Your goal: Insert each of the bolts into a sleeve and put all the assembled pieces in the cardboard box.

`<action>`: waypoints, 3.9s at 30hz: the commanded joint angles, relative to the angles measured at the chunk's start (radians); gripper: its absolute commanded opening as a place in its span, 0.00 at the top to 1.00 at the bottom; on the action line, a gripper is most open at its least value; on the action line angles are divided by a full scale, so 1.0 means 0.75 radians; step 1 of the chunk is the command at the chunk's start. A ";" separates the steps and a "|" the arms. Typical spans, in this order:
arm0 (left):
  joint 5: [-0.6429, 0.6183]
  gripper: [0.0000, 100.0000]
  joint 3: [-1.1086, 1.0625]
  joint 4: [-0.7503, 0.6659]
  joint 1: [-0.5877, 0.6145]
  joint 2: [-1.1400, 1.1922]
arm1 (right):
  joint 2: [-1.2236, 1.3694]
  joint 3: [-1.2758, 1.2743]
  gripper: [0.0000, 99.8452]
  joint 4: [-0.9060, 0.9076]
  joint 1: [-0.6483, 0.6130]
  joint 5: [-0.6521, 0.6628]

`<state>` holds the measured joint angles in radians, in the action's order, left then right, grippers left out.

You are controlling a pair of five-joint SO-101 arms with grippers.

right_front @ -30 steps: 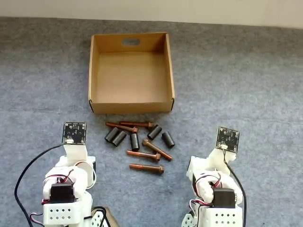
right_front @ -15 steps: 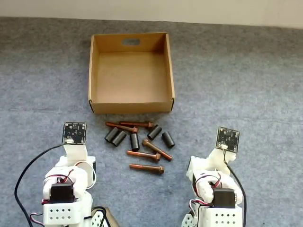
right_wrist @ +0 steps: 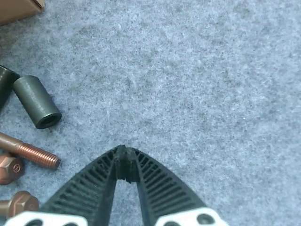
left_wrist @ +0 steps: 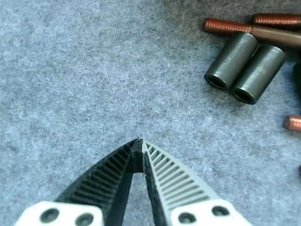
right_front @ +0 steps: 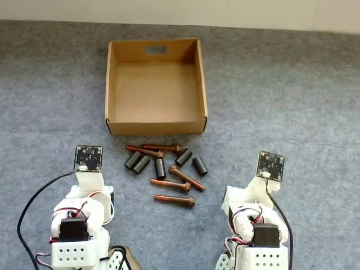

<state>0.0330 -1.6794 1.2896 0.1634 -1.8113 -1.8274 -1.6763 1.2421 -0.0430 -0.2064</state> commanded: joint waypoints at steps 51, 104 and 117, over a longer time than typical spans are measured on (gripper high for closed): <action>0.010 0.99 -0.021 0.004 0.015 -0.011 | -0.007 0.066 0.98 -0.273 -0.390 0.444; 0.010 0.99 -0.021 0.004 0.015 -0.011 | 1.949 0.715 0.84 -1.091 -0.474 0.702; 0.010 0.99 -0.021 0.004 0.015 -0.011 | 1.988 0.785 0.99 -0.985 -0.435 0.716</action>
<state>0.0330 -1.6794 1.2896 0.1634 -1.8113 -0.2532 -1.0702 0.4687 -0.3943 0.3214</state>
